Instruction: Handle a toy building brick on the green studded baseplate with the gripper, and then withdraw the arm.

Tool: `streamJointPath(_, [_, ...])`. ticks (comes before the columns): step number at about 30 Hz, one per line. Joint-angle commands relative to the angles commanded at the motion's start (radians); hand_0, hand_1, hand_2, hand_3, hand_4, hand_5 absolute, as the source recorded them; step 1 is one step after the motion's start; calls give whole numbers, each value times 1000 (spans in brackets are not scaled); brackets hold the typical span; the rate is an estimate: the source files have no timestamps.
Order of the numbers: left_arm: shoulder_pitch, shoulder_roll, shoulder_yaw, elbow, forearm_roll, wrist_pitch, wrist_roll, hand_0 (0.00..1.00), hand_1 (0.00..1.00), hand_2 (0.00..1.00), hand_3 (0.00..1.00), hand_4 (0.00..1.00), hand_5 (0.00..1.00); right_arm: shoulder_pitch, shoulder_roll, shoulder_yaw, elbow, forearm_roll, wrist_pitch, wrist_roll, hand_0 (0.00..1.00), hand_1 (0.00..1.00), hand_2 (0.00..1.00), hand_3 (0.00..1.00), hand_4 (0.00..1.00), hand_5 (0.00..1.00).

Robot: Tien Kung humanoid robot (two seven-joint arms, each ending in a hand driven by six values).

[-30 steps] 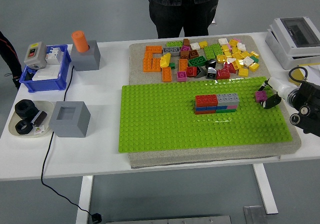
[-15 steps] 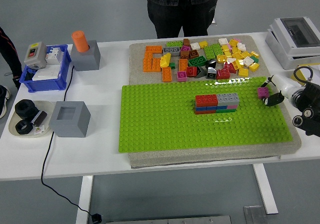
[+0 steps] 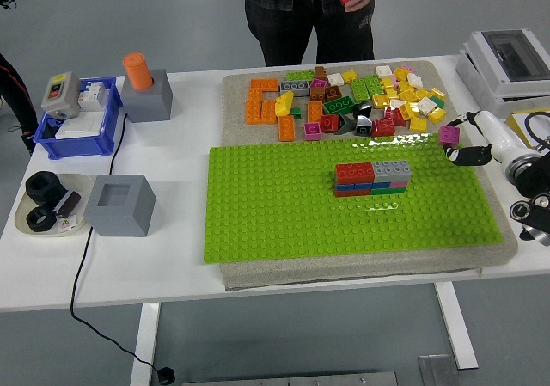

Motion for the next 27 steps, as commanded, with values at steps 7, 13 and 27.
streamJointPath(7, [3,-1,0,0,-2,1,-2,795,800,780,752,836,524,-17,-8,56,101,-64,-17,-14,938,998,998,550,505,32])
streamJointPath(13, [5,1,-3,0,3,1,-2,798,799,785,752,838,527,4,-12,11,221,-131,-8,-49,943,998,992,550,503,29])
streamJointPath(27, [6,2,-7,1,9,0,0,803,808,792,753,846,535,84,63,-130,332,-105,4,-50,948,998,980,556,504,26])
